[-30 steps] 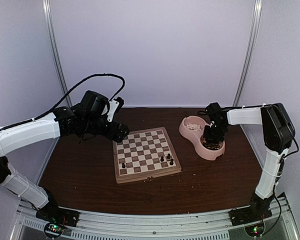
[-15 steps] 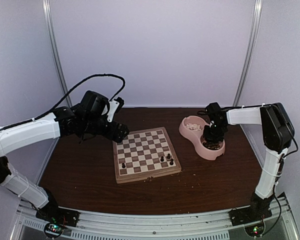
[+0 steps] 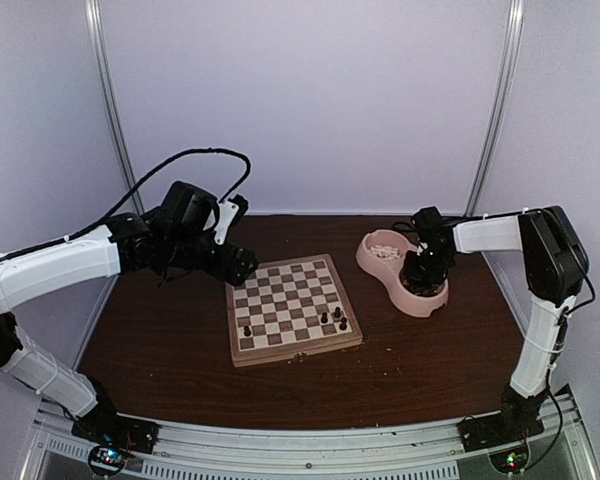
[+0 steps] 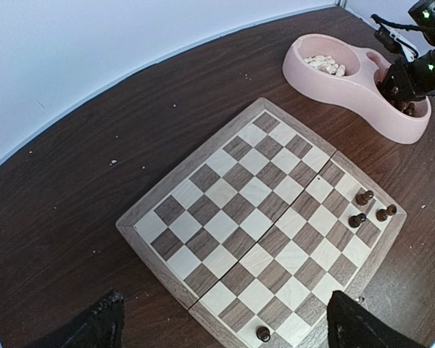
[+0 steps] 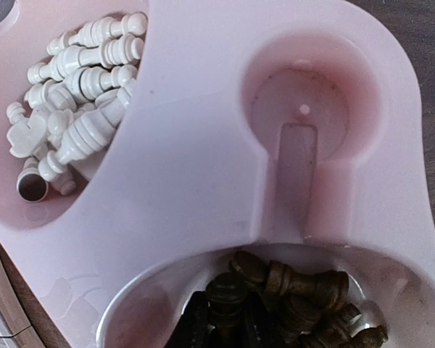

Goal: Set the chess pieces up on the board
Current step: Pick up the chess pile from the storage box.

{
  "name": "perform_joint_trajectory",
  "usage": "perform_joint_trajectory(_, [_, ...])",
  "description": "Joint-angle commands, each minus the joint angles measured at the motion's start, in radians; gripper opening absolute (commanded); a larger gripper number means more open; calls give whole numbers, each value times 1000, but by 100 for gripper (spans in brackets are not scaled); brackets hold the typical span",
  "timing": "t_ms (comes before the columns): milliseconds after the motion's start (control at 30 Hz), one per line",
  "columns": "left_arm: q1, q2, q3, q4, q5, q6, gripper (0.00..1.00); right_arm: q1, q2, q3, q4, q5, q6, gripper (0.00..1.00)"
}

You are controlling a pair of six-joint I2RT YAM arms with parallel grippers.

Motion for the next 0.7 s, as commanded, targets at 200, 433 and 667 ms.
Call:
perform_joint_trajectory(200, [8,14,30,19,16,-24,97,-6,-221,-163,141,20,-75,12])
perform_joint_trajectory(433, [8,-11,-12,31,12,-60,97,-6,-283,-209,195,12,-118,12])
perform_joint_trajectory(667, [8,-13,-18,40,32,-68,97,-6,-332,-239,262,11,-159,12])
